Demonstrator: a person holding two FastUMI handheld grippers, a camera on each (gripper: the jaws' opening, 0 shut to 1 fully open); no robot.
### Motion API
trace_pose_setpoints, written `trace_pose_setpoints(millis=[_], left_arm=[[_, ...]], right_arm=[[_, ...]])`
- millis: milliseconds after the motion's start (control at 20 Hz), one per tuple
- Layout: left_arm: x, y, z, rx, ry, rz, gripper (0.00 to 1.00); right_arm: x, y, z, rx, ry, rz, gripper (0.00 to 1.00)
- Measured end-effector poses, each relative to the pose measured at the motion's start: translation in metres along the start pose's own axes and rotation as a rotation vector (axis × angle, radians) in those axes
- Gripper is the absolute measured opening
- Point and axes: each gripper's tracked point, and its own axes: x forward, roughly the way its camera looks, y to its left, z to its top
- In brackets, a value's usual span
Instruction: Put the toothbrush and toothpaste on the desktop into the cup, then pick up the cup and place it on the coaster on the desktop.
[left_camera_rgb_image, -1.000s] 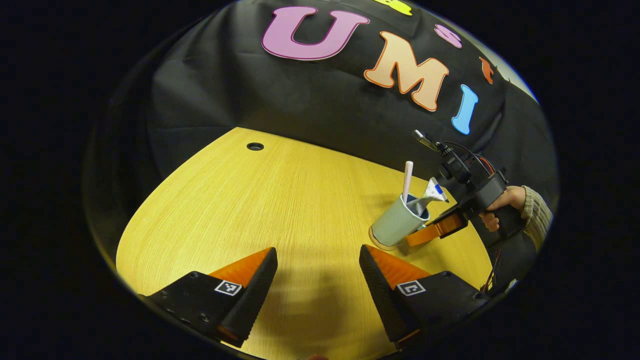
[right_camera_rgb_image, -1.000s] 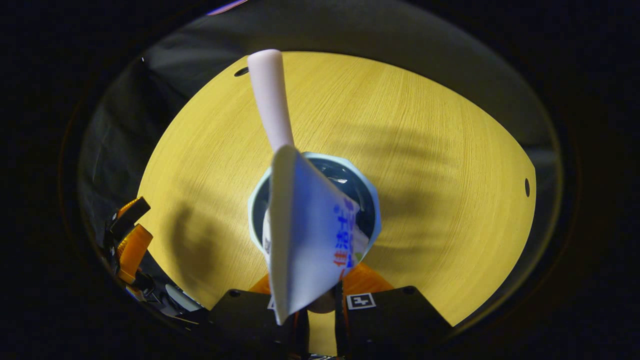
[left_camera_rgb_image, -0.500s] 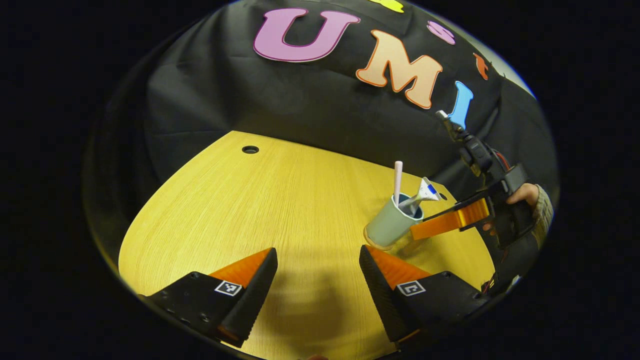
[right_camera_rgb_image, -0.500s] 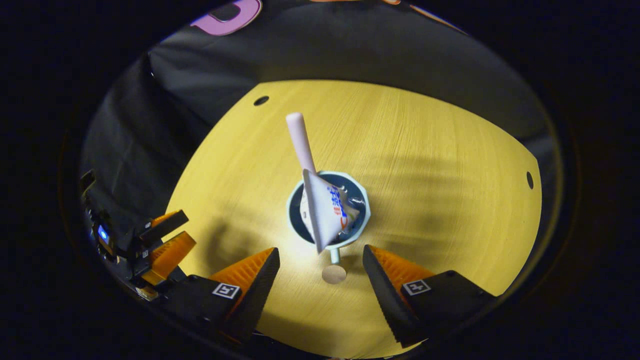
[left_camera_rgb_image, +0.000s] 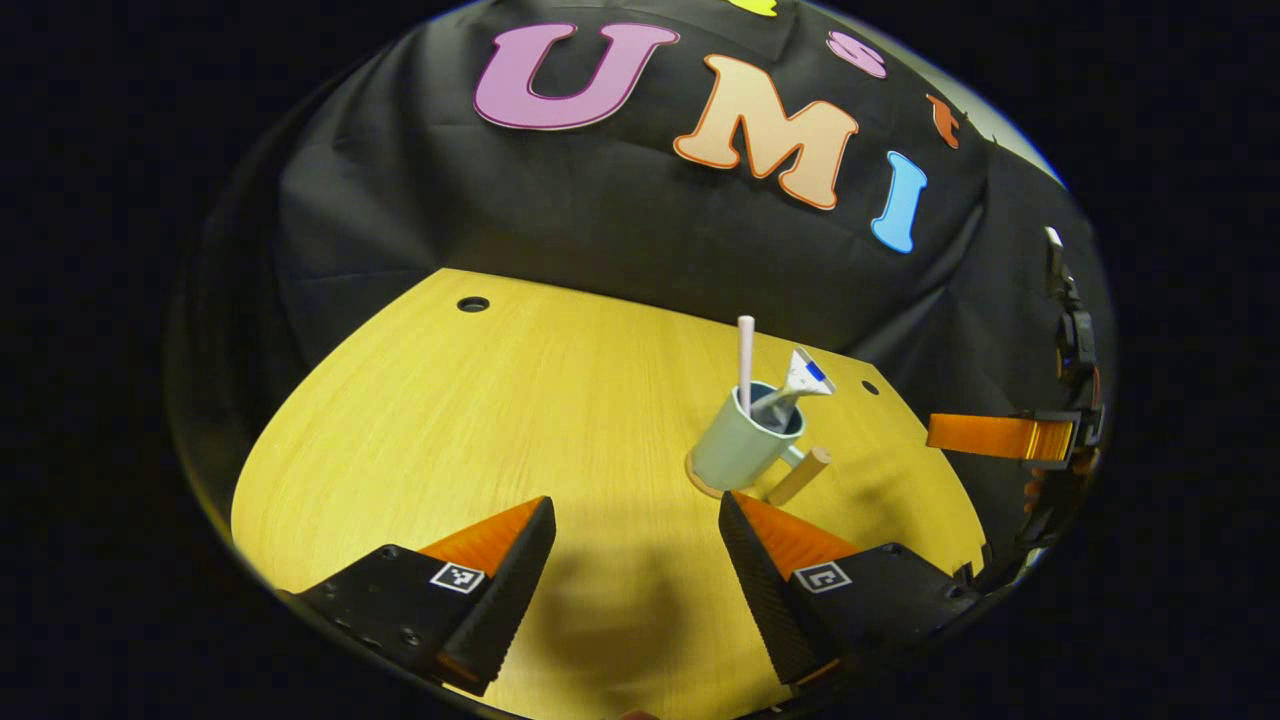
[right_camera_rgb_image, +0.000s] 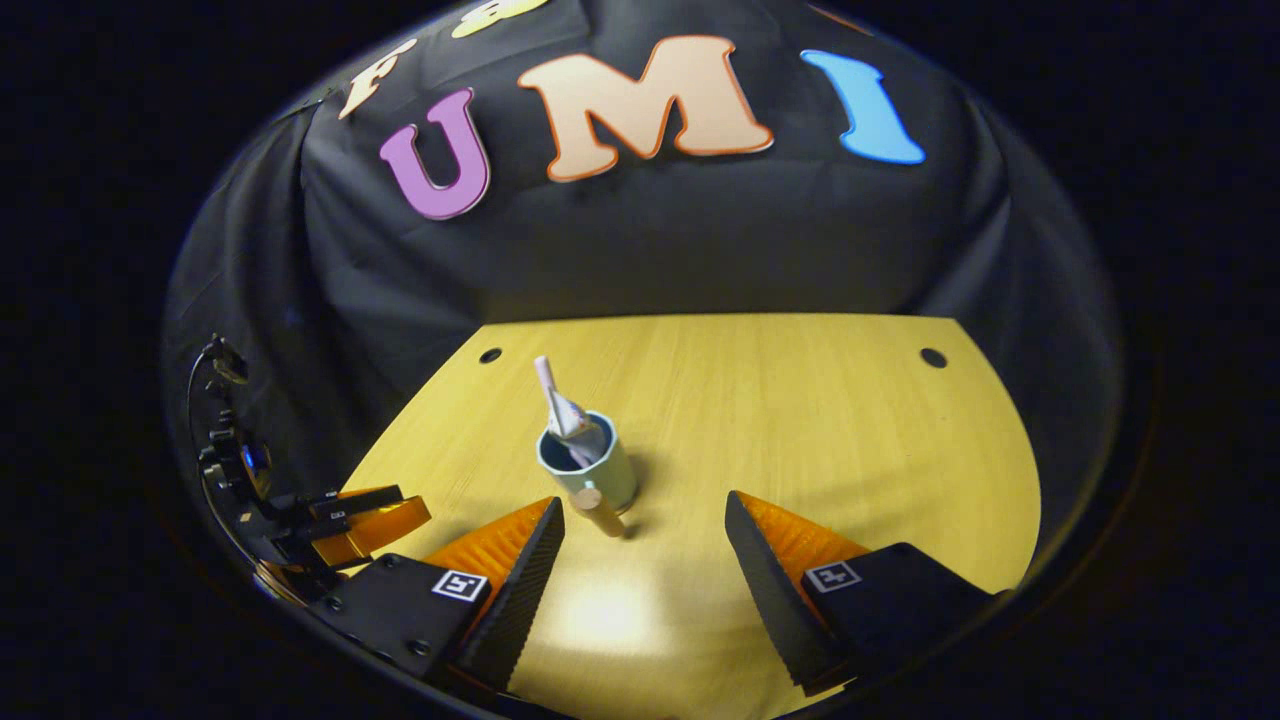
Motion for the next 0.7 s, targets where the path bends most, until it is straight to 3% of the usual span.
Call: trace_pose_setpoints(millis=[350,450,700], left_arm=[[0.000,-0.035,0.000,0.065,0.014,-0.026,0.95],[0.004,-0.053,-0.007,0.064,0.038,-0.067,0.95],[0.009,-0.078,-0.003,0.128,0.037,-0.107,0.95]], right_arm=[[-0.059,-0.036,-0.002,0.051,-0.157,-0.084,0.99],[-0.064,-0.041,-0.002,0.057,-0.167,-0.091,0.94],[-0.070,-0.049,-0.005,0.076,-0.171,-0.097,0.98]])
